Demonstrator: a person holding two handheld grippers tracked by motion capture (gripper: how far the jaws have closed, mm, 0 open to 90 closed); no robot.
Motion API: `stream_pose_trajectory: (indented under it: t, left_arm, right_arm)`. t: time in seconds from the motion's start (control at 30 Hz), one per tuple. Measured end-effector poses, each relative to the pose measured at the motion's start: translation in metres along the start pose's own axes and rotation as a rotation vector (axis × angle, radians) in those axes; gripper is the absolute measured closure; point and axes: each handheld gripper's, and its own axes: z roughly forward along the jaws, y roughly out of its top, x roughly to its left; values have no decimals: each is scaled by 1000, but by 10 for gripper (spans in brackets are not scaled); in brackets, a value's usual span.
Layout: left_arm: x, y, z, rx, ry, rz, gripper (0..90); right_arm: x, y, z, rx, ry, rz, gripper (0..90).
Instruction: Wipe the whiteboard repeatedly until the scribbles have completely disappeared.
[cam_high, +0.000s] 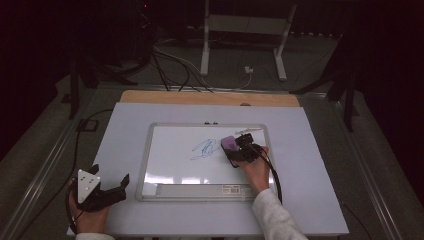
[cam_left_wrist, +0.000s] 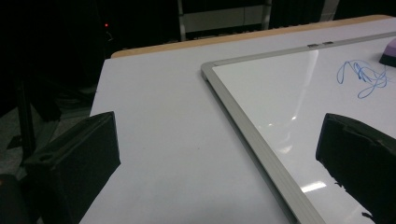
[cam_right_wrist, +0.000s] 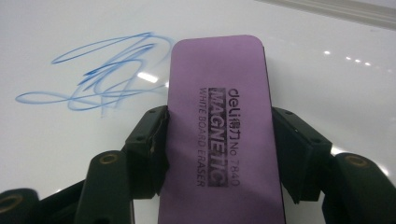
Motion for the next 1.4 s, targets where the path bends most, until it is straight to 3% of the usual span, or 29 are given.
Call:
stream_pose_trajectory:
  t: [0.2, 0.3, 0.37, 0.57, 0.63, 0.7, 0.9, 0.97, 1.03, 1.07, 1.17, 1.27, 1.3, 1.4]
  left_arm:
    - [0, 0, -1, 0, 2, 1, 5]
    - [1, -1, -1, -4, 4, -6, 5]
    - [1, -1, -1, -4, 4, -6, 5]
    - [1, -1, -1, -1, 3, -2, 5]
    - [0, 0, 0, 0, 2, 0, 5]
    - [0, 0, 0, 0, 2, 1, 5]
    - [-1, 0, 0, 0, 2, 2, 5]
    - [0, 0, -1, 1, 3, 2, 5]
    - [0, 0, -1, -3, 3, -1, 5]
    - [1, -1, -1, -5, 4, -3, 4]
    - [1, -1, -1, -2, 3, -5, 5]
    - [0, -1, 0, 0, 1, 1, 5]
    - [0, 0, 1, 0, 1, 3, 5]
    - [-1, 0, 1, 0, 0, 5, 5]
  right_arm:
    - [34, -5, 0, 25, 138, -159, 411]
    - [43, -5, 0, 35, 156, -215, 412]
    - [37, -3, 1, 32, 145, -189, 412]
    - [9, 2, 3, 1, 30, -56, 412]
    - [6, 3, 4, -1, 15, -22, 411]
    - [9, 3, 4, 4, 28, -33, 411]
    - [37, -2, 3, 37, 203, -180, 410]
    - [45, -2, 4, 40, 190, -219, 411]
    - [43, 0, 5, 38, 174, -196, 411]
    - [39, 2, 6, 31, 144, -177, 412]
    - [20, 7, 9, 3, 53, -76, 412]
    - [12, 9, 11, -5, 13, 8, 412]
    - [15, 9, 11, -2, 1, 2, 412]
    - [33, 8, 12, 13, 71, -73, 411]
